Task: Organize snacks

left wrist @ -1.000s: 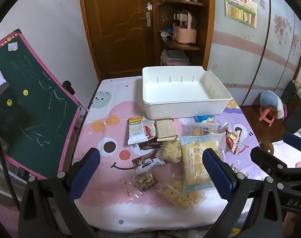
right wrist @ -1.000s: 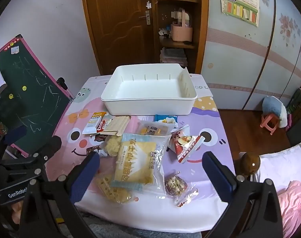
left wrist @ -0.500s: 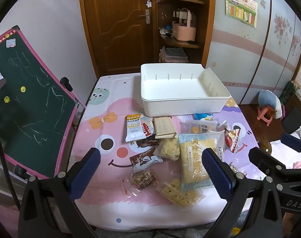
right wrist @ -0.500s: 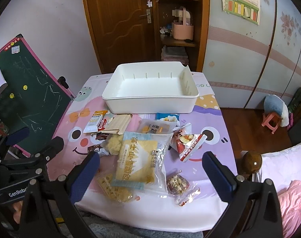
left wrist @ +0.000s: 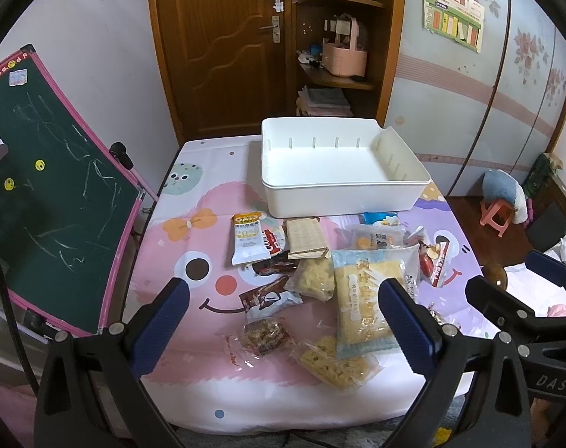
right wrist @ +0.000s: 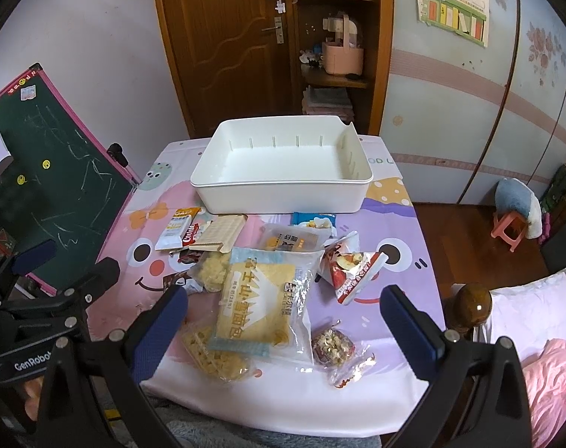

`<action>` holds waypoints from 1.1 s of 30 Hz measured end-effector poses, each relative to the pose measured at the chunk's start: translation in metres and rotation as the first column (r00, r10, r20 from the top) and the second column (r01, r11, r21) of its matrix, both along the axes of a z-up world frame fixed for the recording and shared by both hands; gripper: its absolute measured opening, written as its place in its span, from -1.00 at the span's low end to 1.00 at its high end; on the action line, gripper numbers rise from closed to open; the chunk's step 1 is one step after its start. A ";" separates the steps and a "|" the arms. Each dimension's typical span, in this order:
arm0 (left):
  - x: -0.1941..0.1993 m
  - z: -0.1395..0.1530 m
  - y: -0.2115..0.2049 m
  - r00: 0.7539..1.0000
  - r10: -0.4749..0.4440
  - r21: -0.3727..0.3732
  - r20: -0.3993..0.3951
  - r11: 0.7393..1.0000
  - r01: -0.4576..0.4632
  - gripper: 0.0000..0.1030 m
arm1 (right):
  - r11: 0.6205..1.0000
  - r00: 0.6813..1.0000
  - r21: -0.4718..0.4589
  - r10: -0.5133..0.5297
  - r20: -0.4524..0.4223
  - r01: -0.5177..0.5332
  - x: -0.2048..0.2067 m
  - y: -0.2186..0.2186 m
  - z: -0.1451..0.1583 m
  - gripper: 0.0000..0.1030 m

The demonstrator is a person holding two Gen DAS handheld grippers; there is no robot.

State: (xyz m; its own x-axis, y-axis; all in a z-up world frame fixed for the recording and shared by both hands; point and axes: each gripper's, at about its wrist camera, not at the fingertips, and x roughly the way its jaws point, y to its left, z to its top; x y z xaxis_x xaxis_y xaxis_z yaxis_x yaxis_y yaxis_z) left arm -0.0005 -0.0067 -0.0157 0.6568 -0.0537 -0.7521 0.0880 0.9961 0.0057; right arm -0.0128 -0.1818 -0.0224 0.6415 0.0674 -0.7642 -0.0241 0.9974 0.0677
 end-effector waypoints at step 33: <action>0.031 -0.014 0.029 0.998 -0.062 -0.003 0.014 0.998 0.062 0.93 | 1.000 1.000 -0.013 0.006 -0.016 -0.006 0.017 -0.028 -0.018 0.84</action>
